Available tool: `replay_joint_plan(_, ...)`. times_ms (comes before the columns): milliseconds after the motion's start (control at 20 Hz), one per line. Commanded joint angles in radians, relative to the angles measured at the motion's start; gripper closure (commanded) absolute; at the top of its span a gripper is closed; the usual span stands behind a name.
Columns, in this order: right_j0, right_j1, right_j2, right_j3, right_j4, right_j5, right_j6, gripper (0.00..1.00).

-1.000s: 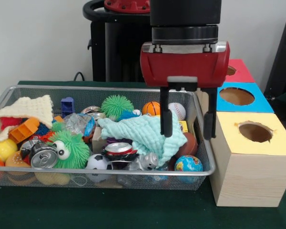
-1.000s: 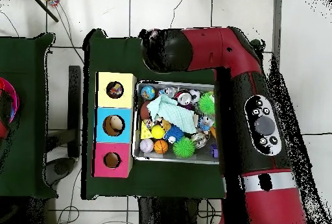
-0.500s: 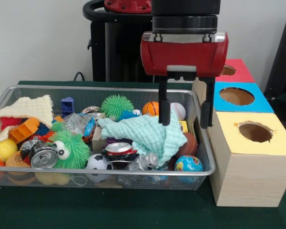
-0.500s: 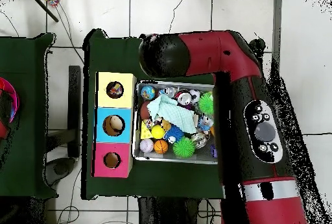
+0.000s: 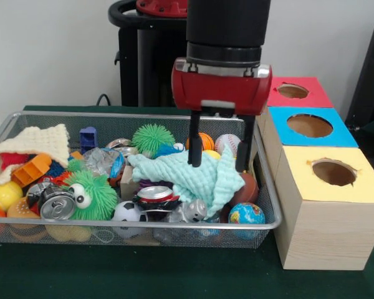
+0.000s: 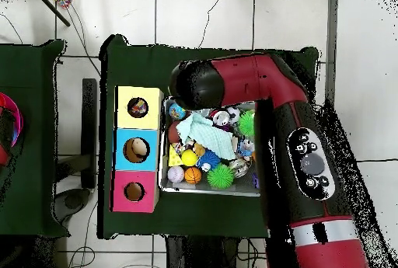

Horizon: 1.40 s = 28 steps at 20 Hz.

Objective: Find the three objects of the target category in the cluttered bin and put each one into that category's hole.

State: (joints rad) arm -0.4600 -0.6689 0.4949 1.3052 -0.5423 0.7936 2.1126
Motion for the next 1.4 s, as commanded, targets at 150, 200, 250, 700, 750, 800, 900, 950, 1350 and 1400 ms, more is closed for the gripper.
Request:
replay_joint_plan(150, -0.053, 0.103, -0.020, 0.108, -0.123, -0.033, -0.234, 0.00)
replay_joint_plan(200, -0.059, 0.115, -0.014, 0.105, -0.121, -0.029, -0.239, 0.00)
replay_joint_plan(250, -0.063, 0.125, -0.008, 0.104, -0.118, -0.025, -0.241, 0.00)
replay_joint_plan(700, -0.065, 0.105, 0.042, 0.123, -0.001, 0.246, -0.288, 0.00)
replay_joint_plan(750, -0.061, 0.099, 0.041, 0.116, 0.015, 0.298, -0.286, 0.00)
replay_joint_plan(800, -0.054, 0.097, 0.034, 0.107, 0.025, 0.342, -0.278, 0.00)
replay_joint_plan(900, -0.048, 0.100, 0.025, 0.102, 0.044, 0.408, -0.254, 0.00)
replay_joint_plan(950, -0.048, 0.096, 0.022, 0.107, 0.048, 0.417, -0.242, 0.00)
replay_joint_plan(1350, -0.066, 0.117, 0.029, 0.160, 0.030, 0.344, -0.194, 0.00)
replay_joint_plan(1400, -0.064, 0.130, 0.026, 0.159, 0.006, 0.299, -0.189, 0.00)
